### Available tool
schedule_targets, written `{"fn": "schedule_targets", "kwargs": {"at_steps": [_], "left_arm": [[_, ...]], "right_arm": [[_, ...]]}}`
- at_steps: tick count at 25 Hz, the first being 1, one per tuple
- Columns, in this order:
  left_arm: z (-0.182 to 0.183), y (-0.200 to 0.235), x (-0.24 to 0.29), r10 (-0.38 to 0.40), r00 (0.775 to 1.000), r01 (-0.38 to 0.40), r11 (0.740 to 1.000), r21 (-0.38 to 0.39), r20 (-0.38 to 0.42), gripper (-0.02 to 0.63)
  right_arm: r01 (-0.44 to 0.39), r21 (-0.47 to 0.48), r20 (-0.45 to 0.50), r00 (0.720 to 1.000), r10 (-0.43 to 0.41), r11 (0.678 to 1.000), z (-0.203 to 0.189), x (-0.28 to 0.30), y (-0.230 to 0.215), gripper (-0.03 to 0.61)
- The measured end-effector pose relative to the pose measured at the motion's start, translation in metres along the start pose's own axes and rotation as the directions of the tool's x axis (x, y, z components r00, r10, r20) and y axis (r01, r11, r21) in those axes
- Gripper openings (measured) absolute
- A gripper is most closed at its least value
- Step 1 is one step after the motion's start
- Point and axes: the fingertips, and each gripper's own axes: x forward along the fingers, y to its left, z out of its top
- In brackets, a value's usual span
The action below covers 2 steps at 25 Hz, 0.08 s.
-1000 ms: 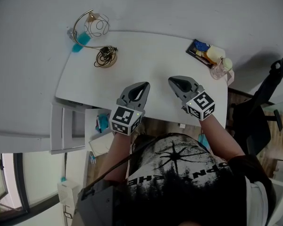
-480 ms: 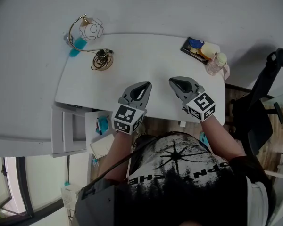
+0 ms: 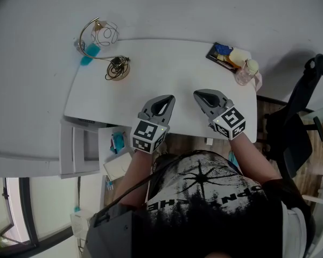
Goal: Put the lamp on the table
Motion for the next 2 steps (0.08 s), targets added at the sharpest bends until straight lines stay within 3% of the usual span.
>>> {"fn": "schedule_targets", "kwargs": {"at_steps": [2], "left_arm": [[0.0015, -0.0015, -0.0003, 0.001, 1.000, -0.001, 1.000, 0.009, 0.003, 0.015]], "right_arm": [[-0.001, 0.000, -0.001, 1.000, 0.001, 1.000, -0.0012, -0.0004, 0.0018, 0.018]]}}
